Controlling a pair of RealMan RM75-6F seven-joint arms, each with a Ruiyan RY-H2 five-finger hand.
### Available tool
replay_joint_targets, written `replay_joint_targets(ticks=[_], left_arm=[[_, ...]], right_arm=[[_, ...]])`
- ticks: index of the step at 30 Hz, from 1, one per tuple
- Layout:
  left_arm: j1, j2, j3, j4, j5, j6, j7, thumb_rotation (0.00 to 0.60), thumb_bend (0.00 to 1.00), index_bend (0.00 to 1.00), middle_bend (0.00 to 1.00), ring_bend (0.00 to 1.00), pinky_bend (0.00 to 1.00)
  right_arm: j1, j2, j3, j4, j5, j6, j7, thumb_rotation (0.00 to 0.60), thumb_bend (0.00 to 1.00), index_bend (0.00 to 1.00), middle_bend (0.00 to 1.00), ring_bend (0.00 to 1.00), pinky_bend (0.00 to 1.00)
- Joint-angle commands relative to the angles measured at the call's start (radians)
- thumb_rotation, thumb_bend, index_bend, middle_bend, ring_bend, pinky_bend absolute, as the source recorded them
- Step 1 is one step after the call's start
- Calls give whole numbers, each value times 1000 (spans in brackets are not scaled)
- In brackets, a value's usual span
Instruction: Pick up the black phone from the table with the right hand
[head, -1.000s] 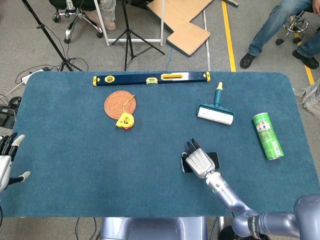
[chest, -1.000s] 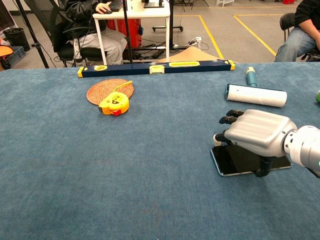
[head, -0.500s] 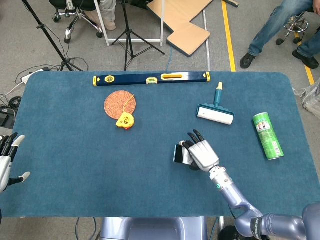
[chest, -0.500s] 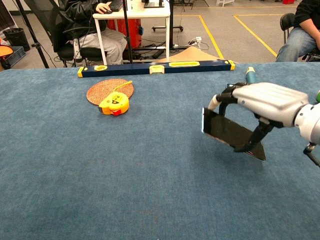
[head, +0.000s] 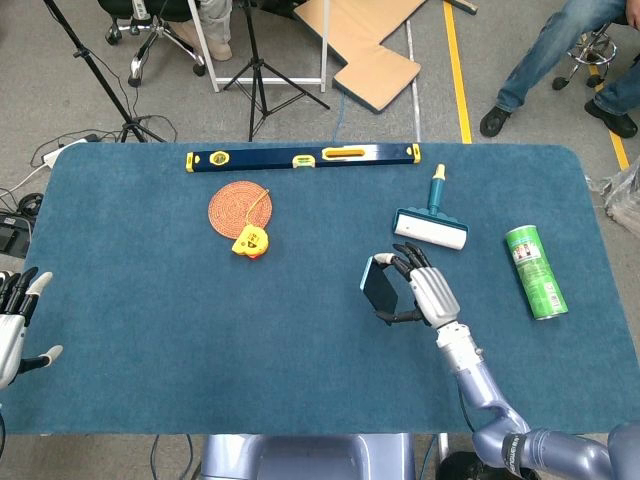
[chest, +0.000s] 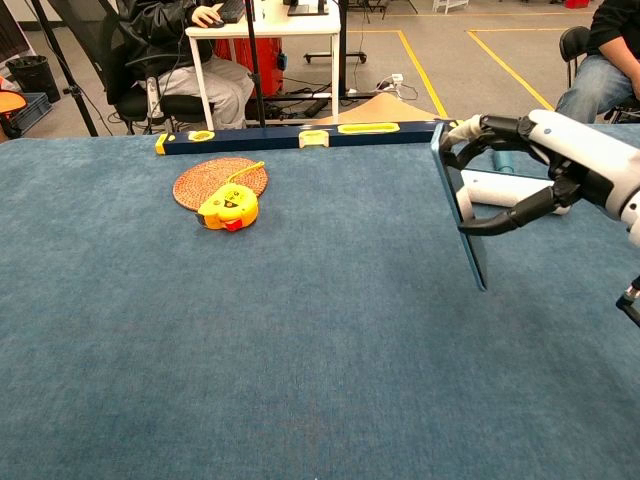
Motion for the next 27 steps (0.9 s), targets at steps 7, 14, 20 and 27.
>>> replay_joint_targets(ticks=[7, 14, 20, 27], left_arm=[[2, -1, 4, -4, 8, 3, 5, 600, 0, 0, 0, 0, 0], [0, -7, 5, -6, 8, 0, 18, 600, 0, 0, 0, 0, 0], [-1, -10, 6, -10, 10, 0, 26, 600, 0, 0, 0, 0, 0], [0, -9, 5, -7, 9, 2, 22, 600, 0, 0, 0, 0, 0]], right_arm=[[-55, -29, 61, 18, 69, -97, 409, 600, 163, 355, 377, 82, 116], [-73, -85, 67, 79, 36, -86, 537, 600, 205, 346, 358, 80, 153], [-72, -112, 78, 73, 60, -156, 627, 600, 225, 341, 348, 68, 185], [-74, -110, 76, 75, 93, -234, 667, 600, 228, 330, 332, 58, 186]])
